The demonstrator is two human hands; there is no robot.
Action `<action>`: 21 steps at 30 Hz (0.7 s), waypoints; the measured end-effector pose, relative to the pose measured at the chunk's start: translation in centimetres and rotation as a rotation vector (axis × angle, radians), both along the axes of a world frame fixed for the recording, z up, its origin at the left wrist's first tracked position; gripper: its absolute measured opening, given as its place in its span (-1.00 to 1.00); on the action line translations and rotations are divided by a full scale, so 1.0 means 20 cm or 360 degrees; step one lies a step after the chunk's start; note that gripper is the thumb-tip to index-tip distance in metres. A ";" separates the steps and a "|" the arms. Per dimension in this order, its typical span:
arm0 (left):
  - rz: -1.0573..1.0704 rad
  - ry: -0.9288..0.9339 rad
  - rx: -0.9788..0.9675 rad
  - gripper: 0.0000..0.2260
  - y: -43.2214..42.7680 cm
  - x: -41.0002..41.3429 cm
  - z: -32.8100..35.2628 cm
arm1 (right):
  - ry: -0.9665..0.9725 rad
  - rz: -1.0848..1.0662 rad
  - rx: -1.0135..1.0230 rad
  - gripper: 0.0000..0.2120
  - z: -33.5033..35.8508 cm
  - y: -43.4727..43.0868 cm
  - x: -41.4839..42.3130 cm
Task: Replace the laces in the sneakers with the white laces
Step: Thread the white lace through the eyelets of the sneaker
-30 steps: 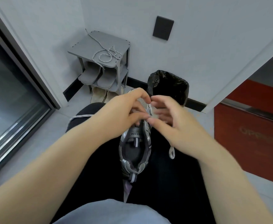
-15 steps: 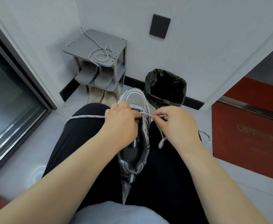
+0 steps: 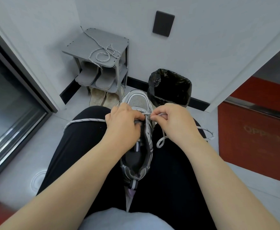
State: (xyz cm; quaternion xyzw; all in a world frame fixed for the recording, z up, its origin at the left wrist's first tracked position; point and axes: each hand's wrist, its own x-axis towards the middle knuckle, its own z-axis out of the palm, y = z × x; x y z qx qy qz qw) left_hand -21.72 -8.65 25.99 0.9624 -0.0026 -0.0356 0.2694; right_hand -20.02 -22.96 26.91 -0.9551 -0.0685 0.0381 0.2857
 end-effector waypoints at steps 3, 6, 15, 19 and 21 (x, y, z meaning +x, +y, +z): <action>0.0004 -0.0032 -0.0017 -0.77 0.00 0.00 -0.01 | 0.0028 0.0058 -0.0038 -0.92 0.00 0.01 0.02; 0.0022 -0.0057 -0.0046 -0.78 0.00 0.00 -0.02 | 0.0032 0.0127 -0.0091 -0.92 -0.01 0.02 0.04; 0.0150 -0.0064 0.0024 -0.86 -0.03 0.02 -0.01 | 0.0011 0.0094 0.0096 -0.88 0.00 0.00 0.04; 0.0155 -0.0080 0.0063 -0.87 -0.03 0.02 -0.02 | 0.0039 0.0087 0.0007 -0.91 -0.01 0.02 0.05; 0.0170 -0.0098 0.0082 -0.85 -0.04 0.02 -0.02 | 0.0046 0.0128 -0.0020 -0.90 -0.02 0.04 0.04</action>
